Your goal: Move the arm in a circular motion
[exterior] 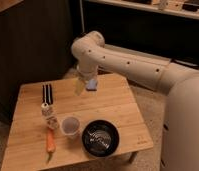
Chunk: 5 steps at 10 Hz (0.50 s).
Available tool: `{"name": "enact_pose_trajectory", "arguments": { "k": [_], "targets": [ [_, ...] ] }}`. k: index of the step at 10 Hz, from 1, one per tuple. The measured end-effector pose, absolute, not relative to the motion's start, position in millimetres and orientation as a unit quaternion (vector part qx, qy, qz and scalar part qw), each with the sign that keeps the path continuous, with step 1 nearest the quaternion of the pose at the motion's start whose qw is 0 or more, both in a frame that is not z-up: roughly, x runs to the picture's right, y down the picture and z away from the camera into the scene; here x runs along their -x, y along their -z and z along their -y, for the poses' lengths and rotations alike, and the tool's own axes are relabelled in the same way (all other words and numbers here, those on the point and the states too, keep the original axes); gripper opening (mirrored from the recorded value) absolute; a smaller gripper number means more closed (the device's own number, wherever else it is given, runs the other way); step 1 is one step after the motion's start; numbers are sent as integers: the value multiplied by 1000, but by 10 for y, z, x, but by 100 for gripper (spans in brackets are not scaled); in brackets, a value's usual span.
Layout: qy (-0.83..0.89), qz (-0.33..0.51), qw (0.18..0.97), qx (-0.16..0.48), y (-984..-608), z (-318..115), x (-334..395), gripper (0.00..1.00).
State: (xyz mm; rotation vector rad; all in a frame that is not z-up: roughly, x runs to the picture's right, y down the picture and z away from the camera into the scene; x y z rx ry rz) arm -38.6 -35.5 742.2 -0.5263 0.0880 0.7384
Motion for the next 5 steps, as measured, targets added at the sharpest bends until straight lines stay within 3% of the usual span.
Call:
{"name": "enact_pose_trajectory", "arguments": {
  "k": [5],
  "targets": [
    [-426, -83, 864, 255, -7412, 62, -478, 80]
  ]
}}
